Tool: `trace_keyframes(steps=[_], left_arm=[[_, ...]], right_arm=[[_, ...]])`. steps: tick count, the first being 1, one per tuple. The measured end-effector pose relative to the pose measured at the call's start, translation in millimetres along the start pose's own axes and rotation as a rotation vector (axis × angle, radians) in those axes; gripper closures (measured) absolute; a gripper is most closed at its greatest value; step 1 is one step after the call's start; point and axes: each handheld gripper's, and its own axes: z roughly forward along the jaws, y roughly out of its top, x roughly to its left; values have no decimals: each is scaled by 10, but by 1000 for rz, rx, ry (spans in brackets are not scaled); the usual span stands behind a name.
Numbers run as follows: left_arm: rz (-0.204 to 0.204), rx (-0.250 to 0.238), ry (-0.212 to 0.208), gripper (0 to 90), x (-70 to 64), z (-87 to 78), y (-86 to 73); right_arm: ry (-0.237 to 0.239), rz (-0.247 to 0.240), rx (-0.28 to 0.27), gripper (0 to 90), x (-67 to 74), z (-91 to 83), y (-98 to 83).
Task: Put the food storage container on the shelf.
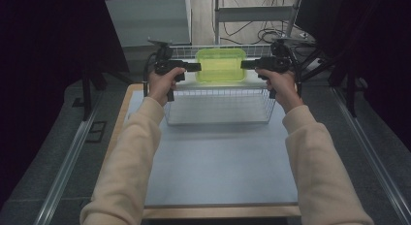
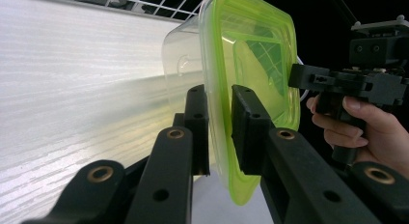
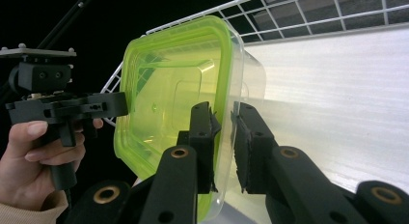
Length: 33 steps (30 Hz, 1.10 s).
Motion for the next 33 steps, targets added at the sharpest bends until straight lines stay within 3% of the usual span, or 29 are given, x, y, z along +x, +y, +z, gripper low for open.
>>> trace_keyframes(steps=[5,9,15,21,28,31,33], left_arm=[[-18,-2,-4,769,25,15,10],[4,-10,56,708,17,36,5],[4,-50,72,500,57,44,4],[7,-68,63,256,55,-9,2],[35,-91,76,202,28,-148,-75],[63,-97,81,198,0,-223,-146],[106,-92,112,194,-36,-274,-209]], right_arm=[[-12,-3,-2,771,-3,26,11],[-57,-36,-3,684,36,54,10],[-100,-62,-30,499,64,88,5],[-121,-100,-76,418,105,40,-17],[-103,-162,-95,384,201,-62,-102],[-88,-181,-103,374,240,-111,-158],[-82,-205,-105,365,269,-152,-215]])
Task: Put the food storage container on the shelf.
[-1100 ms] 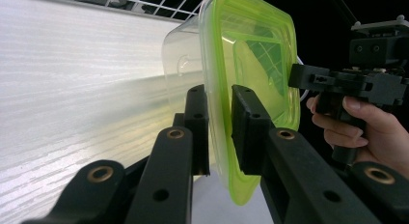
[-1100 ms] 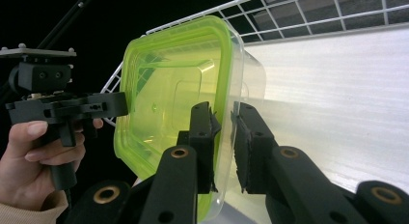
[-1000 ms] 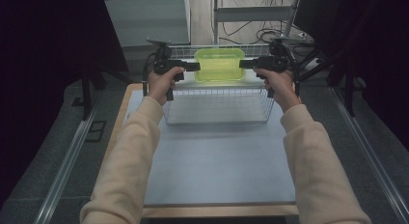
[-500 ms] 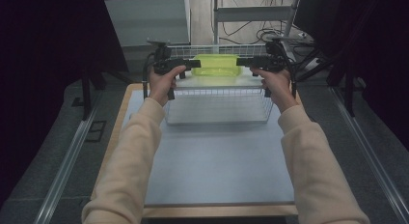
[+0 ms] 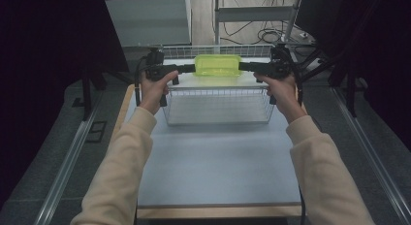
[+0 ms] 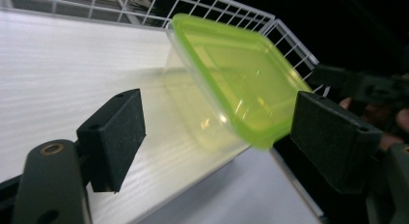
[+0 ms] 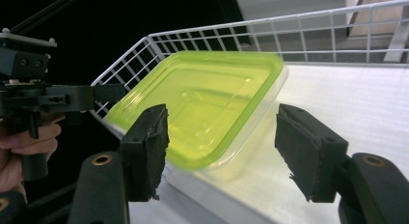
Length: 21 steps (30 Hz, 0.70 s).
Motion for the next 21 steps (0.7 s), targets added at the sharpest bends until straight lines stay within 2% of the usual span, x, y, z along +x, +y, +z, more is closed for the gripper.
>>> trace_keyframes(steps=[1,9,11,15,18,21], left_arm=[[19,3,8,194,-7,-33,-28],[80,2,-12,193,-97,-259,-322],[80,-1,-28,197,-124,-307,-435],[116,14,-32,198,-194,-386,-682],[146,21,-21,200,-251,-426,-856],[152,24,-32,203,-284,-455,-1020]], right_arm=[[3,-5,1,362,11,-17,-16],[30,-51,4,350,53,-210,-219],[40,-55,2,349,60,-268,-290],[62,-81,1,348,97,-397,-476],[78,-100,2,348,116,-482,-646],[95,-111,8,347,131,-552,-819]])
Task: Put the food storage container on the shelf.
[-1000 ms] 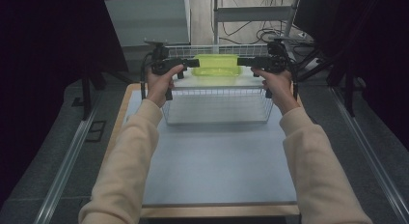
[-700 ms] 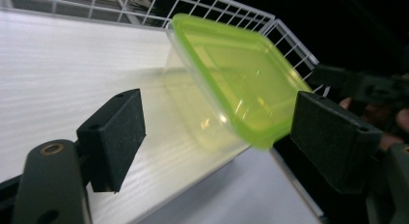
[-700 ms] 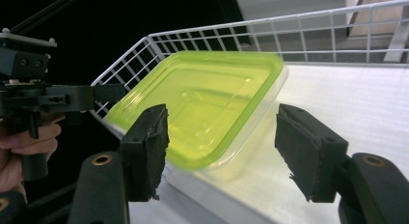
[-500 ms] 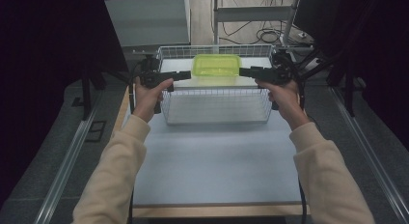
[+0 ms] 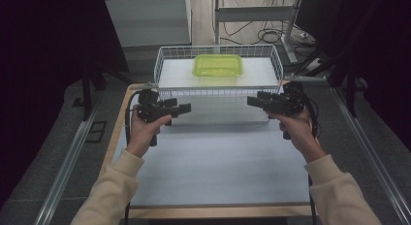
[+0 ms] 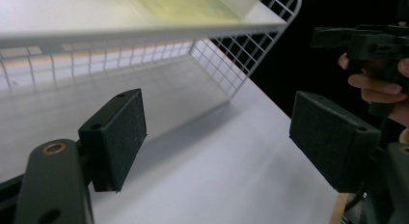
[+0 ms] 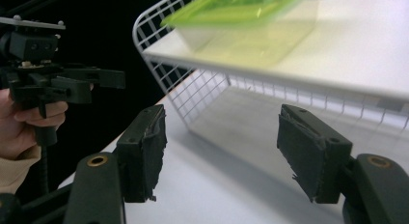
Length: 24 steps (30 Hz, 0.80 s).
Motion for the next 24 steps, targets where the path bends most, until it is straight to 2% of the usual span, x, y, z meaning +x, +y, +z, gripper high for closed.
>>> trace_keyframes(steps=[7,12,16,22,24], left_arm=[[-3,17,-38,209,-87,-36,-436],[-13,29,-54,212,-100,-31,-721],[-31,46,-64,213,-85,-22,-932],[-22,91,-21,215,-42,13,-1143],[-21,104,-12,216,-27,31,-1181]], right_arm=[[33,-25,20,342,88,-91,-374],[58,-18,39,339,77,-134,-659],[53,-18,60,338,42,-145,-895],[53,5,83,337,-17,-97,-1195],[48,9,109,330,-41,-66,-1258]])
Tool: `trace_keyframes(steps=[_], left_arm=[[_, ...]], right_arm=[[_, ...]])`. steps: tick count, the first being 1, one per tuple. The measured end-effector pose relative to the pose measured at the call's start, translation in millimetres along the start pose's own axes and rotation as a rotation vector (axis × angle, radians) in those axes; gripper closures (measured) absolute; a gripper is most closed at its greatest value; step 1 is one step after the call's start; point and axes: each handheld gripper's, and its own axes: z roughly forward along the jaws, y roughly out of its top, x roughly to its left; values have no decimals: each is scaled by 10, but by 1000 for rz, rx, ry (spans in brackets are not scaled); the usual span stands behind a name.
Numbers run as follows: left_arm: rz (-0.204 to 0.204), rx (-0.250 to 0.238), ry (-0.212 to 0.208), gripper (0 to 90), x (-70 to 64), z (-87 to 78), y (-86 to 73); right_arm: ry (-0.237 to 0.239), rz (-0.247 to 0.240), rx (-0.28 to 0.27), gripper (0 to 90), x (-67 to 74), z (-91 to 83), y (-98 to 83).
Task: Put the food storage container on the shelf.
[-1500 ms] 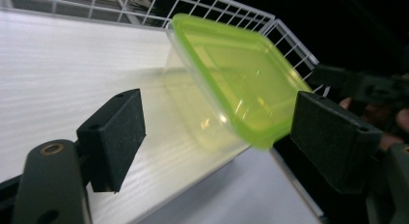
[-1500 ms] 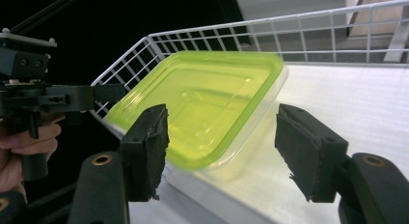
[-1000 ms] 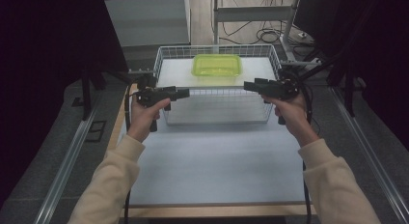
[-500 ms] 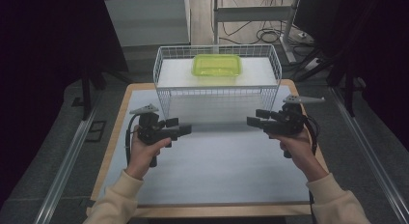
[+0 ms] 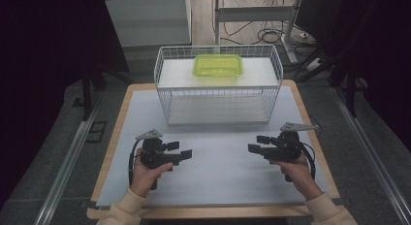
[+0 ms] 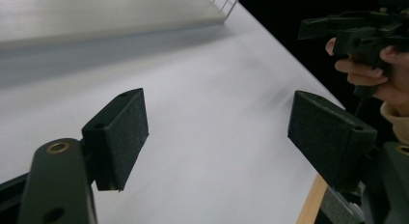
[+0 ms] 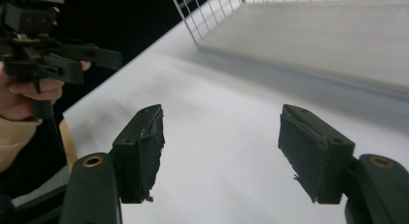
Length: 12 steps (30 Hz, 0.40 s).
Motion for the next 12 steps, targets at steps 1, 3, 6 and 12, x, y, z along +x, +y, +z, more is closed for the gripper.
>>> trace_keyframes(steps=[1,3,6,12], left_arm=[[1,3,3,216,7,9,-11],[-1,7,3,216,12,20,-21],[6,10,10,217,14,26,-28],[-1,9,17,217,37,9,-51]], right_arm=[[-6,3,1,331,-5,7,-15],[-2,7,-3,330,-9,17,-26],[-10,-22,-4,329,11,17,-28],[-23,-33,-17,319,2,-8,-46]])
